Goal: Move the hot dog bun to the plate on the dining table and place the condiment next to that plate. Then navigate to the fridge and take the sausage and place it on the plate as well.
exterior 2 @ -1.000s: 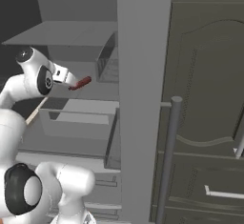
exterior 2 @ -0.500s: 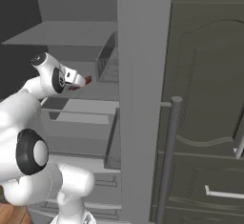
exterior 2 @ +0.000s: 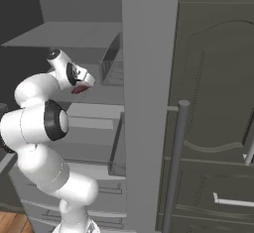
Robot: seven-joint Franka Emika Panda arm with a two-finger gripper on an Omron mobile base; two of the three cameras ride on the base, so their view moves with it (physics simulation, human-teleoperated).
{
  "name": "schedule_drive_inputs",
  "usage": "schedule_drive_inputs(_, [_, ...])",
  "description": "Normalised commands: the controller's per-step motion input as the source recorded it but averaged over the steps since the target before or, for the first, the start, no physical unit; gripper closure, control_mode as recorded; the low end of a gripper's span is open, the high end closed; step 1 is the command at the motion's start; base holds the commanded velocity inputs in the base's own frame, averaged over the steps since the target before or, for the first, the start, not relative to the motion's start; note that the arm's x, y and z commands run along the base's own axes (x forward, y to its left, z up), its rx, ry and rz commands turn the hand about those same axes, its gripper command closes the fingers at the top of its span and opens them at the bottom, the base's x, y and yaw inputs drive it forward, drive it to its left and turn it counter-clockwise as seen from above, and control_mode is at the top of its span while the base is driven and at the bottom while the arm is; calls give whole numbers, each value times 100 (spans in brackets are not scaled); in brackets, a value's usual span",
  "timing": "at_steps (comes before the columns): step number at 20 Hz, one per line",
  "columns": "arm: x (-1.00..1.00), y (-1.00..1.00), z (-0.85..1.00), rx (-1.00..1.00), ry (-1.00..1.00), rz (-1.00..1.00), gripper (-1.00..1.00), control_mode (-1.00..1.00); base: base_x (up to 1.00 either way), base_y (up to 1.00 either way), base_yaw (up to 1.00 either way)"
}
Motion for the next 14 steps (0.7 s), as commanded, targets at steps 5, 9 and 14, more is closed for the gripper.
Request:
schedule_drive_inputs(5, [55, 10, -33, -1, 3, -5, -100, -100, 0, 0, 0])
schedule_drive_inputs(9, [29, -1, -45, 0, 1, -5, -100, -100, 0, 0, 0])
schedule_drive_inputs(14, [7, -2, -61, 0, 0, -5, 100, -100, 0, 0, 0])
